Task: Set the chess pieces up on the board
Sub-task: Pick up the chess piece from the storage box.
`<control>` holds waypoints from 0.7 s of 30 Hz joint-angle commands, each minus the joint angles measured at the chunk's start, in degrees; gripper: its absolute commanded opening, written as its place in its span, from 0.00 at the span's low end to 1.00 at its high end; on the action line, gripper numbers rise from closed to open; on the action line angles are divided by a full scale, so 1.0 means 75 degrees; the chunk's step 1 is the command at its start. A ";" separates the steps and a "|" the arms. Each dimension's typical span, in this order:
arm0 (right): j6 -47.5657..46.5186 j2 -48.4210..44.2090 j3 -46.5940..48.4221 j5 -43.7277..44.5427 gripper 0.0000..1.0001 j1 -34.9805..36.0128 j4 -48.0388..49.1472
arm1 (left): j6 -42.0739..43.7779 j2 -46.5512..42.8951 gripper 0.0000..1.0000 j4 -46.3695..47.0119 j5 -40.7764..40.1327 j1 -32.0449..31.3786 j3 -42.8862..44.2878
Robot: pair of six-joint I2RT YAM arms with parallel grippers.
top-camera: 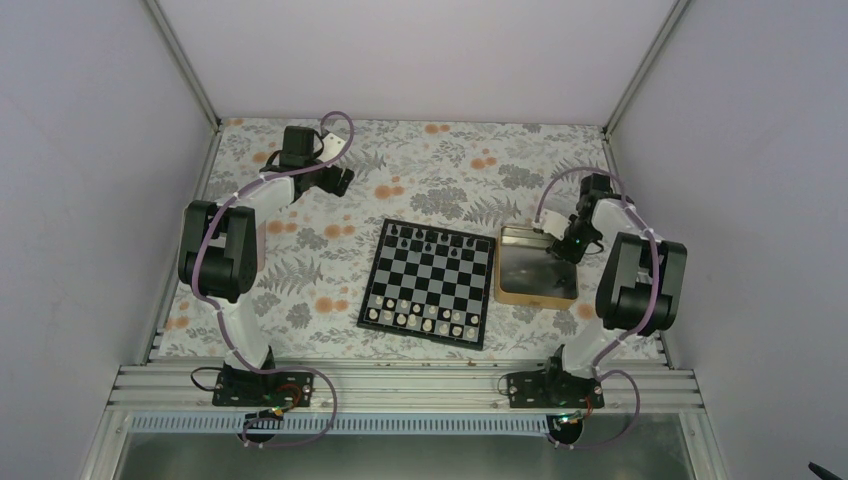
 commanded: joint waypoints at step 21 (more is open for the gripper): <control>0.0112 0.1002 0.0743 -0.0245 0.23 0.0496 0.0416 | 0.0097 0.0068 1.00 0.0122 -0.0076 0.0004 0.0032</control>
